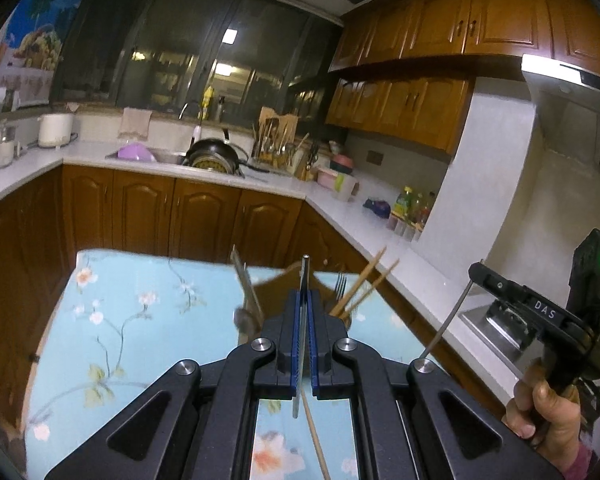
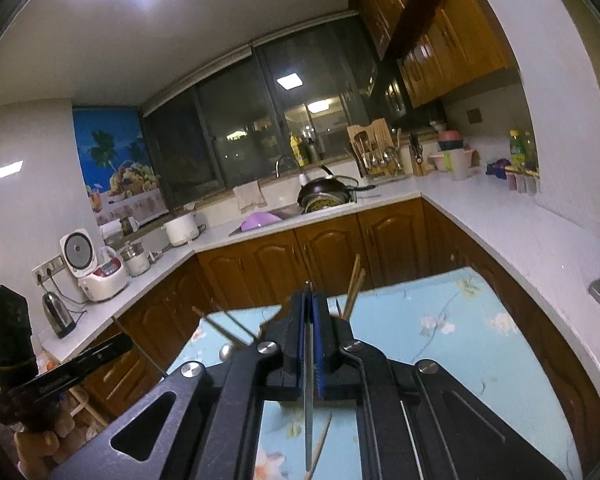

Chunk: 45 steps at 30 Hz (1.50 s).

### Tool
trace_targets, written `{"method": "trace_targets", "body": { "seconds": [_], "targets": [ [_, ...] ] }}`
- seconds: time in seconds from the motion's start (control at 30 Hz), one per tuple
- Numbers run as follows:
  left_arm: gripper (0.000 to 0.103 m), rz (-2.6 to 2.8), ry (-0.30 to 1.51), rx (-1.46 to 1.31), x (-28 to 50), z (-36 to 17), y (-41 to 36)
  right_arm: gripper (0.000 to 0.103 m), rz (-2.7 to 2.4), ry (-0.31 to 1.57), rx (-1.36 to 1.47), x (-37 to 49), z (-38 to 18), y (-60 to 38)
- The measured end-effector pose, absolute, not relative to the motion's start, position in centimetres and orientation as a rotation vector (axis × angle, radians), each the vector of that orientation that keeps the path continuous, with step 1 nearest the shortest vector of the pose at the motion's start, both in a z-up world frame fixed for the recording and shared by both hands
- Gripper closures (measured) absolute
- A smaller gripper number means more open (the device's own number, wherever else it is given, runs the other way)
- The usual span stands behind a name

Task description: Organize utensils

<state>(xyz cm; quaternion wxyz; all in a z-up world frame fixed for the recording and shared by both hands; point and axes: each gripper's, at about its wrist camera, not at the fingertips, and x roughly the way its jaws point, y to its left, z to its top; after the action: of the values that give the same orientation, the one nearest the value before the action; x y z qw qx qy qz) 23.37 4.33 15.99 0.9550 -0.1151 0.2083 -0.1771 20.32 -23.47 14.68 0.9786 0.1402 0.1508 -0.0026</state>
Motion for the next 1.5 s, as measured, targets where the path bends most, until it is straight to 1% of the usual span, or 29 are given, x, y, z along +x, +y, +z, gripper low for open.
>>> {"method": "trace_targets", "body": {
  "seconds": [0.3, 0.43, 0.57, 0.87, 1.07, 1.27, 1.5],
  "targets": [
    [0.102, -0.350, 0.326, -0.222, 27.4, 17.9, 3.6, 0.099, -0.022, 0.218, 0.287, 24.3, 17.7, -24.4],
    [0.102, -0.337, 0.302, -0.223, 29.2, 17.3, 3.1, 0.099, -0.033, 0.188, 0.278, 26.4, 18.4, -24.5],
    [0.102, -0.311, 0.291, -0.223, 31.3, 15.7, 2.4, 0.099, -0.061, 0.173, 0.247, 28.4, 17.7, -24.1],
    [0.103, -0.268, 0.340, -0.243, 35.3, 10.7, 0.7, 0.099, -0.082, 0.231, 0.244, 30.8, 12.7, -24.2],
    [0.103, -0.264, 0.373, -0.248, 36.0, 10.0, 0.5, 0.099, -0.084, 0.289, 0.270, 31.5, 10.3, -24.6],
    [0.103, -0.283, 0.398, -0.271, 35.0, 10.9, 1.4, 0.099, -0.078, 0.263, 0.290, 30.6, 11.0, -25.0],
    [0.103, -0.298, 0.524, -0.329, 33.2, 8.2, 3.1, 0.099, -0.071, 0.208, 0.303, 29.0, 12.9, -25.4]
  ]
}}
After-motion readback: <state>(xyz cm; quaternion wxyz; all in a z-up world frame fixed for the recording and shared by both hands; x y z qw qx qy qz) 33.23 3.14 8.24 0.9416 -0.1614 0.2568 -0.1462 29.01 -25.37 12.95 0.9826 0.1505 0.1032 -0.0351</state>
